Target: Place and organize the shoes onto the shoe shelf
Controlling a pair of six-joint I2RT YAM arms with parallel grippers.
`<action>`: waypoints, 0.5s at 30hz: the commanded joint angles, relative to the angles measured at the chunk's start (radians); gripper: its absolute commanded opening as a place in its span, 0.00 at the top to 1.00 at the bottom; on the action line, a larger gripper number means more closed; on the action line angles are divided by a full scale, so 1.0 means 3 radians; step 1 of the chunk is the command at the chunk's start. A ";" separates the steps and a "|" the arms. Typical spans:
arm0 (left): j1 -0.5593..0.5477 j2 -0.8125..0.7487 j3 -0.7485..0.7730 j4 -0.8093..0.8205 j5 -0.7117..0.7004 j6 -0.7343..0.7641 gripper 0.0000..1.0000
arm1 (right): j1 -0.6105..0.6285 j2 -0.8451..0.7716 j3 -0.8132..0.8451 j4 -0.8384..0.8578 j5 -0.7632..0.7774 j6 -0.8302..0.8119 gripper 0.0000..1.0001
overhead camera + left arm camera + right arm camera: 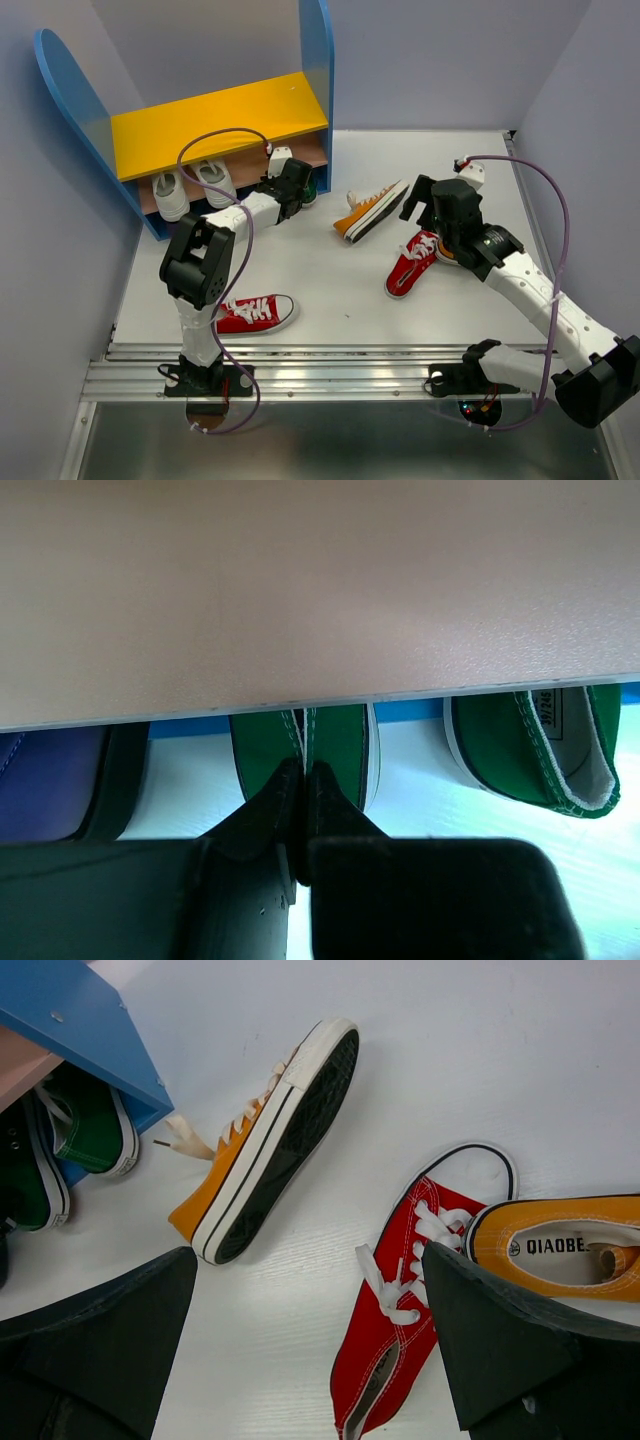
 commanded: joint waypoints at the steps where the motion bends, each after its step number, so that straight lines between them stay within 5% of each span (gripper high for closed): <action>1: 0.0052 -0.0063 0.0140 0.0370 -0.0151 0.0077 1.00 | 0.0000 -0.0066 -0.0014 0.0021 0.0013 0.0037 0.00; 6: 0.0077 -0.0037 0.0186 0.0335 -0.0028 0.0057 1.00 | 0.0000 -0.0071 -0.0014 0.0015 0.0018 0.0037 0.00; 9: 0.0088 -0.0052 0.0181 0.0218 0.0043 -0.0004 0.66 | 0.0000 -0.0061 -0.0004 0.0015 0.0013 0.0042 0.00; 12: 0.0088 -0.0149 0.0120 0.0182 0.0069 -0.0025 0.50 | 0.0000 -0.0035 0.0001 0.0021 0.0003 0.0052 0.00; 15: 0.0083 -0.0262 0.0089 0.0070 0.0089 -0.0071 0.46 | 0.0000 -0.0009 0.0001 0.0021 -0.0007 0.0052 0.00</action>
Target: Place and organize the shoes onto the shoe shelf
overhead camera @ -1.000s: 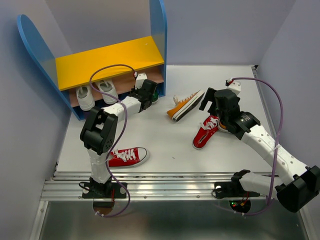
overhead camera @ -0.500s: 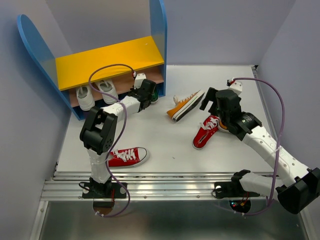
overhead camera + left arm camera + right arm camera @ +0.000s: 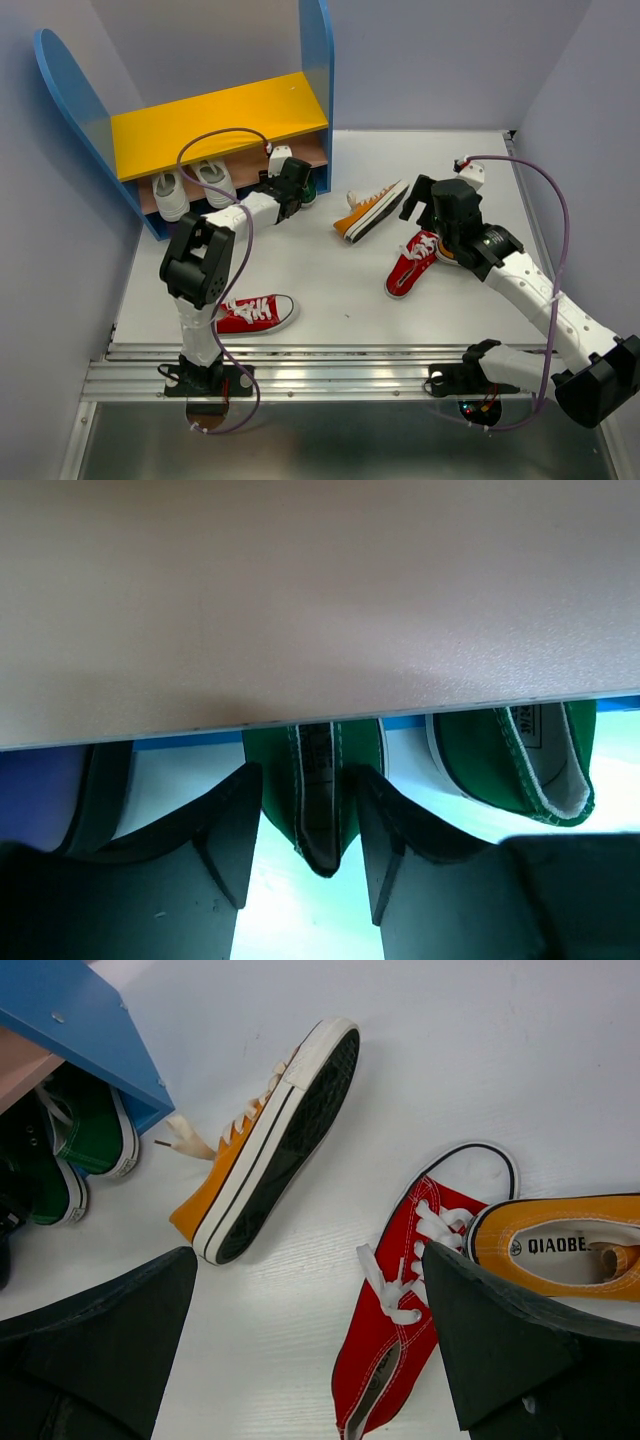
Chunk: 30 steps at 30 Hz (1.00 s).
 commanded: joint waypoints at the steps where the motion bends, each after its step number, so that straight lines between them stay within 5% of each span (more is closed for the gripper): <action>1: 0.0050 -0.0317 0.0084 -0.0055 -0.0004 -0.0080 0.45 | 0.0000 -0.0006 0.0006 0.0021 -0.0006 0.0039 0.00; 9: -0.0175 -0.0919 -0.0242 -0.0393 0.0068 -0.0249 0.45 | 0.0000 0.0000 -0.0055 -0.0040 0.0004 0.0044 0.00; 14: -0.0649 -0.1227 -0.0386 -0.0705 0.0073 -0.0396 0.45 | 0.0000 -0.0057 -0.0193 -0.0316 -0.0006 0.0202 0.00; 21: -0.1039 -0.1381 -0.0381 -0.0823 0.0400 -0.0586 0.45 | 0.0000 -0.0143 -0.0673 -0.0629 -0.0567 0.0693 0.00; 30: -0.1060 -0.1243 -0.0228 -0.0695 0.0426 -0.0469 0.45 | 0.0000 0.0106 -0.1134 -0.0068 -0.1069 0.0914 0.05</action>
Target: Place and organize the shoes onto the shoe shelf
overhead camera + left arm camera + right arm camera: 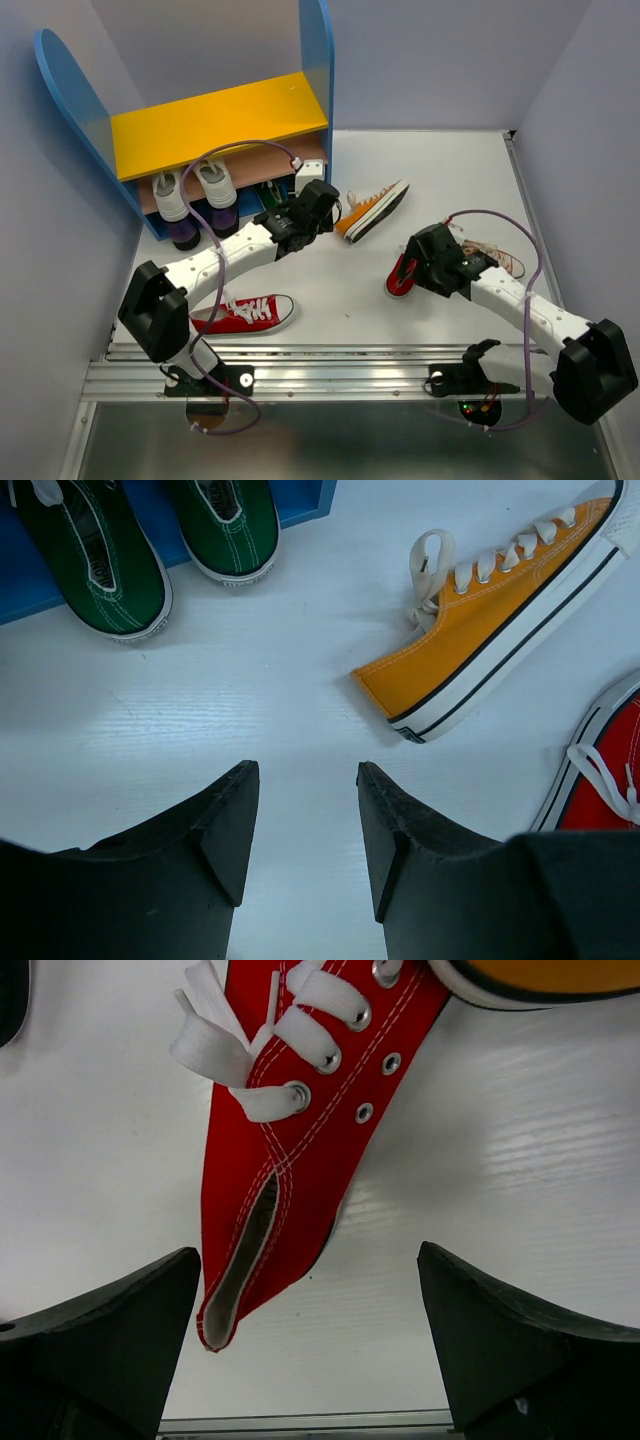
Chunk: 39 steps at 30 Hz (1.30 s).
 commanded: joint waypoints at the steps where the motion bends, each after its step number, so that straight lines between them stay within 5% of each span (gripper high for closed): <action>1: 0.0003 0.0057 0.0135 0.0028 -0.0015 0.0036 0.45 | 0.0001 0.0193 -0.0024 0.0486 -0.0331 0.0096 0.08; 3: 0.0003 0.0047 0.0124 0.0033 -0.0005 0.0026 0.45 | 0.0001 0.0402 -0.0009 0.0619 -0.0417 0.0081 0.26; 8: 0.0018 -0.0025 0.0027 0.0012 -0.0056 -0.0071 0.45 | 0.0190 0.0577 0.0139 0.0819 -0.0454 0.0050 0.99; 15: 0.0100 -0.0106 -0.0064 0.0088 -0.0006 -0.0138 0.45 | 0.0879 0.0914 0.0589 0.0978 -0.0300 -0.0104 0.99; 23: 0.0345 -0.0357 -0.0172 0.0135 0.0000 0.0056 0.43 | 0.1156 0.1170 0.0727 0.1111 -0.0382 -0.0119 0.99; 25: 0.0351 -0.0362 -0.0172 0.0109 0.0015 0.0077 0.43 | 0.1156 0.1160 0.0753 0.0999 -0.0173 -0.0155 0.84; 26: 0.0346 -0.0357 -0.0182 0.0104 0.0036 0.0072 0.43 | 0.1156 0.1150 0.0804 0.0882 -0.0091 -0.0210 0.39; 29: 0.0315 -0.0327 -0.0218 0.0104 0.0138 0.0031 0.43 | 0.1156 0.1084 0.0947 0.0672 0.0312 -0.0303 0.08; 32: 0.0182 -0.0276 -0.0259 0.0079 0.0097 -0.0060 0.34 | 0.0978 0.0936 0.0968 0.0498 0.0502 -0.0339 0.01; 39: -0.0191 -0.0296 -0.0484 0.0063 0.0307 -0.0168 0.34 | 0.0124 0.0353 0.0738 0.0416 0.0431 -0.0298 0.00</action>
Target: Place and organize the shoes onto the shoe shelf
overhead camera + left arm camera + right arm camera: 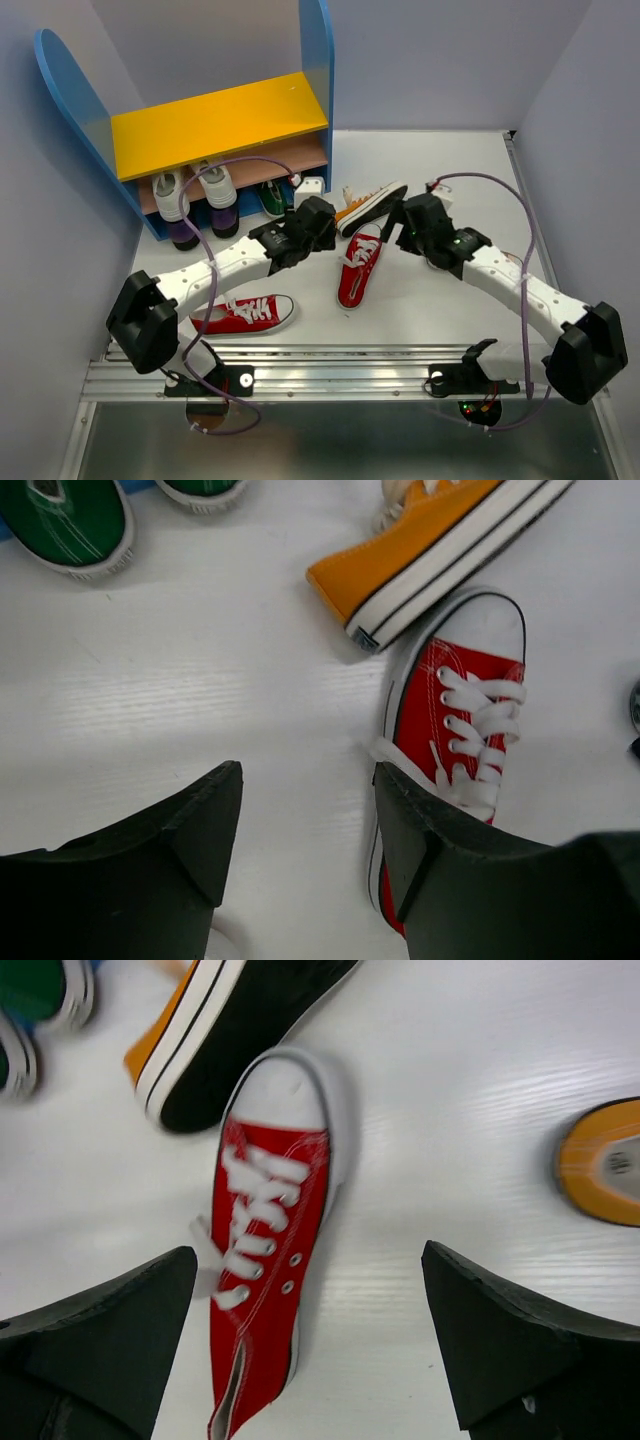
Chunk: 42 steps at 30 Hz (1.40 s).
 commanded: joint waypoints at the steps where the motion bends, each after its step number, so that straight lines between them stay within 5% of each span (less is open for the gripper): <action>1: -0.0225 -0.0053 -0.0141 0.0001 0.0205 -0.0065 0.31 | -0.0395 -0.0328 -0.0095 -0.0136 0.0186 -0.0004 0.00; 5: -0.0741 -0.0084 -0.0273 -0.0040 0.0415 -0.0019 0.26 | -0.0651 -0.0497 -0.0116 -0.0188 0.0232 0.0250 0.00; 11: -0.1039 0.0044 -0.0340 0.0032 0.0650 -0.0004 0.22 | -0.0651 -0.0512 -0.0151 -0.0131 0.0191 0.0415 0.00; 24: -0.1111 0.0627 -0.0192 0.0088 0.0272 -0.0035 0.40 | -0.0651 -0.0594 -0.0177 -0.0126 0.0124 0.0374 0.00; 26: -0.1111 0.0637 -0.0172 0.0103 0.0165 -0.0004 0.49 | -0.0651 -0.0604 -0.0187 -0.0121 0.0119 0.0379 0.00; 30: -0.1111 0.0663 -0.0064 0.0027 0.0098 0.0042 1.00 | -0.0651 -0.0610 -0.0203 -0.0111 0.0104 0.0384 0.00; 42: -0.1111 -0.0068 0.0099 -0.0449 0.0001 0.0262 1.00 | -0.0651 -0.0574 -0.0193 -0.0039 0.0150 0.0384 0.00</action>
